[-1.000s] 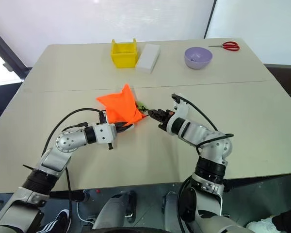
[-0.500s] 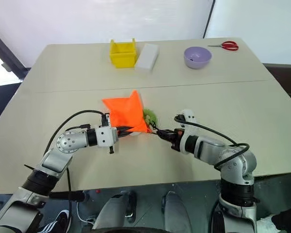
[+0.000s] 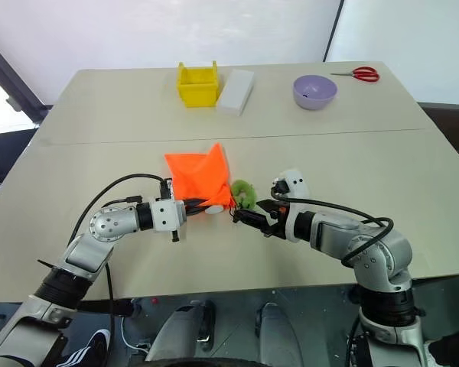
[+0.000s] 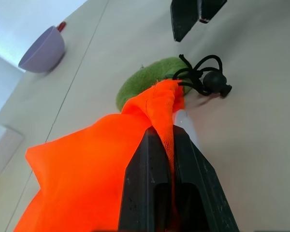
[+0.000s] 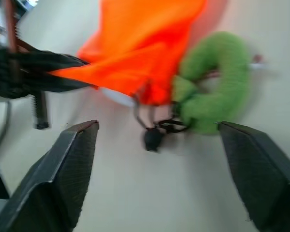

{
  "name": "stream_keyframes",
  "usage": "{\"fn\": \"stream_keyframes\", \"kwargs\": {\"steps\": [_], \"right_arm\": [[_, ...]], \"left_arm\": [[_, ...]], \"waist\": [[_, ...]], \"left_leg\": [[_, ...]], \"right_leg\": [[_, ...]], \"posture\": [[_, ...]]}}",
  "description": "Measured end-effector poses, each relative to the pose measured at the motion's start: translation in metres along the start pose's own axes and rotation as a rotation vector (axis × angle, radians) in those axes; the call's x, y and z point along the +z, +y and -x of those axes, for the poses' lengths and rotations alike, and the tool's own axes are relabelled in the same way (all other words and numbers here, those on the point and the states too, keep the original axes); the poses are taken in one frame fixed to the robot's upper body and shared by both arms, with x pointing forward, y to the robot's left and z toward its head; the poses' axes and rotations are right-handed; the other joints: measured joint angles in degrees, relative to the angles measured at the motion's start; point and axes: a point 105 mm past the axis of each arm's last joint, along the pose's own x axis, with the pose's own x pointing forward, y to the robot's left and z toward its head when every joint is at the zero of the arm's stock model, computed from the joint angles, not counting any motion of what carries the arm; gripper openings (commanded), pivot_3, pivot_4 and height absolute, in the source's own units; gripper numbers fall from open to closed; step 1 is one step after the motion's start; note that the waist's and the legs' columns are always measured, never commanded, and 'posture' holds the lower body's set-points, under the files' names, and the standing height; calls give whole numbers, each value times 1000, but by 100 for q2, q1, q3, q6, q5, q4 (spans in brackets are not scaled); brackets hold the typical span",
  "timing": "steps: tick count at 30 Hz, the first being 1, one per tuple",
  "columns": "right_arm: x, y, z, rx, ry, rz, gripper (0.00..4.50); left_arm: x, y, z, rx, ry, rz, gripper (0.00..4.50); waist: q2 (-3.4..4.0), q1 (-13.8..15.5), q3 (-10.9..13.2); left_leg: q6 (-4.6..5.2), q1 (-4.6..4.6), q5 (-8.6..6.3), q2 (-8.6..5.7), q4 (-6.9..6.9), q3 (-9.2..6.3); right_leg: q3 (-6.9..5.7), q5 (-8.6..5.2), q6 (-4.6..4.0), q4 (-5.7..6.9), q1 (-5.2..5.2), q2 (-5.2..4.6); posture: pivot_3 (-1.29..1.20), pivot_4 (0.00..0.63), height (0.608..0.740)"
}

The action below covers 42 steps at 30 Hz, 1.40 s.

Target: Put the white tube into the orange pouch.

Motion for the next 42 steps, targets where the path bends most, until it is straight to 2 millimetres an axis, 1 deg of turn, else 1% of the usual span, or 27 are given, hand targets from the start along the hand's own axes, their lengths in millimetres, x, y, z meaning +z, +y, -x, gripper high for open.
{"fn": "stream_keyframes", "kwargs": {"steps": [4,5,6,7,9,11,13,15,18,20,22,30,33,36,37,38,39,40,42], "right_arm": [[21,-25,1,-76,-93,-41,4144],[26,-30,-1,-97,-114,-39,4144],[35,-34,-8,-125,-140,-26,4144],[44,-34,-17,-139,-160,-6,4144],[51,-27,-31,-121,-162,16,4144],[50,-22,-43,-112,-131,47,4144],[44,-26,-54,-142,-72,113,4144],[37,-33,-58,-173,-28,155,4144],[35,-37,-58,-189,-17,179,4144],[30,-41,-58,-211,27,247,4144],[24,-45,-56,-219,57,275,4144],[20,-44,-54,-203,96,327,4144],[18,-42,-55,-198,112,359,3366],[18,-39,-60,-213,102,365,1881],[17,-38,-62,-219,93,355,1459],[17,-39,-63,-233,77,340,819],[17,-42,-61,-251,66,333,327],[18,-46,-59,-270,51,323,15],[19,-62,-46,-348,8,272,15]], "left_arm": [[0,0,0,2,-1,1,0],[0,0,0,2,0,2,0],[0,0,0,3,0,3,0],[0,0,-1,3,-4,3,0],[1,-1,-2,2,-5,4,0],[1,-1,-2,-2,-6,4,0],[1,-2,-1,-7,-9,6,0],[1,-2,-1,-11,-8,5,0],[1,-2,-1,-12,-7,5,0],[2,-3,-1,-11,-10,5,0],[2,-5,0,-9,-9,7,0],[2,-5,0,-7,-9,6,0],[2,-5,0,-7,-9,5,0],[3,-5,0,-6,-9,3,0],[3,-5,0,-7,-9,1,0],[3,-4,0,-7,-9,-1,0],[3,-4,0,-7,-9,-1,0],[3,-4,0,-7,-9,-2,0],[3,-5,0,-8,-7,0,0]], "waist": [[0,-9,0],[0,-17,0],[1,-42,0],[1,-51,0],[1,-28,0],[1,-6,0],[1,2,0],[1,4,0],[1,-7,0],[1,-14,0],[1,-13,0],[1,-13,0],[1,-12,0],[0,-23,-1],[0,-21,-1],[0,-16,-1],[0,-15,-1],[0,-8,-1],[0,51,-1]], "left_leg": [[0,1,0,0,1,0],[0,2,0,1,0,0],[0,4,0,1,0,1],[0,5,0,2,-1,0],[0,5,0,10,-2,-1],[1,4,0,10,-1,-1],[1,1,0,-1,1,0],[7,0,-3,-11,3,2],[9,0,-4,-11,1,3],[9,2,-4,-7,0,2],[9,3,-4,-3,0,1],[9,6,-4,-3,6,1],[9,6,-4,-3,5,1],[9,9,-4,-2,4,1],[8,11,-4,-2,4,1],[8,13,-4,-2,5,1],[8,13,-4,-2,6,1],[8,14,-4,-2,7,1],[8,13,-4,-7,10,1]], "right_leg": [[0,2,4,-2,3,1],[0,2,4,-1,2,1],[2,2,2,2,1,3],[2,3,-2,4,-1,5],[-1,5,0,6,-2,12],[-4,12,13,7,-1,12],[-4,12,13,5,0,2],[-4,13,14,1,4,-4],[-5,14,16,1,3,-3],[-8,14,16,3,2,1],[-9,14,16,5,2,4],[-10,13,16,7,6,5],[-10,14,16,6,6,5],[-9,14,16,7,7,7],[-9,14,16,7,9,8],[-10,14,16,8,12,8],[-10,14,16,8,13,8],[-10,14,16,8,16,7],[-11,14,17,6,19,3]], "posture": [[0,150,740],[0,150,740],[0,150,740],[0,150,740],[0,150,740],[0,150,740],[0,150,740],[0,150,740],[0,150,740],[0,150,740],[0,150,740],[0,150,740],[0,150,740],[0,150,740],[0,150,740],[0,150,740],[0,150,740],[0,150,740],[0,150,740]]}}
